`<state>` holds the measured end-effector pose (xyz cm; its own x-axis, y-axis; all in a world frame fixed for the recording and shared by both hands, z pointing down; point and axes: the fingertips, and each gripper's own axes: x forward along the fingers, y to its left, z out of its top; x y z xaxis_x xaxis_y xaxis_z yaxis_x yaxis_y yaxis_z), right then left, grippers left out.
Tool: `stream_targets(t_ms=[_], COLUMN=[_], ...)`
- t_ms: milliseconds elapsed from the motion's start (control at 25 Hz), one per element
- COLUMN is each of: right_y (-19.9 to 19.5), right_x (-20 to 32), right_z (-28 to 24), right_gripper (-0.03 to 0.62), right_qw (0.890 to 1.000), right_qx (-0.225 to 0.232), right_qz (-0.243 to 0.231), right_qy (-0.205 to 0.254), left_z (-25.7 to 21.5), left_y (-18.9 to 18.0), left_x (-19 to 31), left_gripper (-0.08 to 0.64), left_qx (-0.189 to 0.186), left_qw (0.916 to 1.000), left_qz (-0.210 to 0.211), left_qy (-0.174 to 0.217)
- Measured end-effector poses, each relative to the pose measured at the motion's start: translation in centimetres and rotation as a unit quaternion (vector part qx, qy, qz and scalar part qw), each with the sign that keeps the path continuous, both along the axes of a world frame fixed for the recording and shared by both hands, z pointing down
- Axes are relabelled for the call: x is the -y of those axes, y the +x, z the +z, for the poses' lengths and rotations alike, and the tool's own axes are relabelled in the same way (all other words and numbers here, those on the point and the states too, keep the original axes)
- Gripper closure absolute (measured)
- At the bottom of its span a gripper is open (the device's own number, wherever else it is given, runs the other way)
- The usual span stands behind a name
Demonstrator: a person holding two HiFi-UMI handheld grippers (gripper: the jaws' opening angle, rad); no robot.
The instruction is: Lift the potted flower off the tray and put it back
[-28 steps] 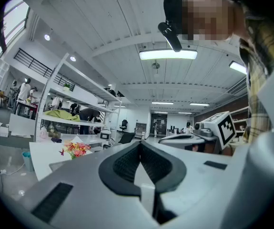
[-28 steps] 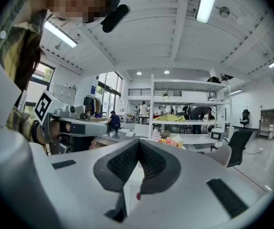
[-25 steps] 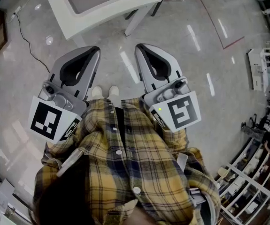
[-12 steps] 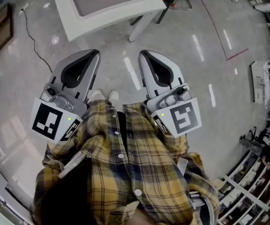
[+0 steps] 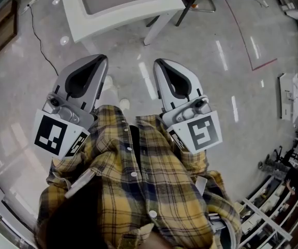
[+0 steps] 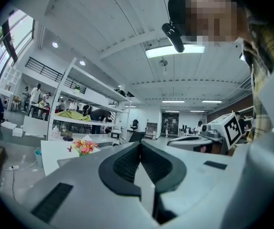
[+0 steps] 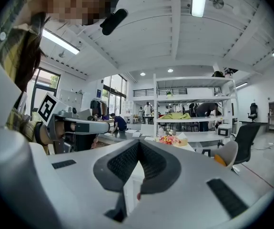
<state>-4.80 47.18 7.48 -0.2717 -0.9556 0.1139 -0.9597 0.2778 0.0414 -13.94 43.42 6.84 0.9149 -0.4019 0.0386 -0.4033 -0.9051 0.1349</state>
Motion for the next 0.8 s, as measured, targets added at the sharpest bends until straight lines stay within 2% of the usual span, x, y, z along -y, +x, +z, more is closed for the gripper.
stream_targets(t_ms=[360,800], right_y=[0.7,2.3], right_x=[4.3,16.9], right_z=[0.8,-0.3], right_gripper=[0.595,0.595], right_qw=[1.0,1.0], right_qx=[0.0,-0.012], right_qz=[-0.002,-0.003], right_qy=[-0.006,-0.012], left_z=[0.9,0.0], left_y=[1.1,3.3], left_x=[4.2,16.9], left_gripper=[0.552,0.552], left_qx=[0.002,-0.002], left_qw=[1.0,1.0], left_qz=[0.002,0.008], left_qy=[-0.005,0.0])
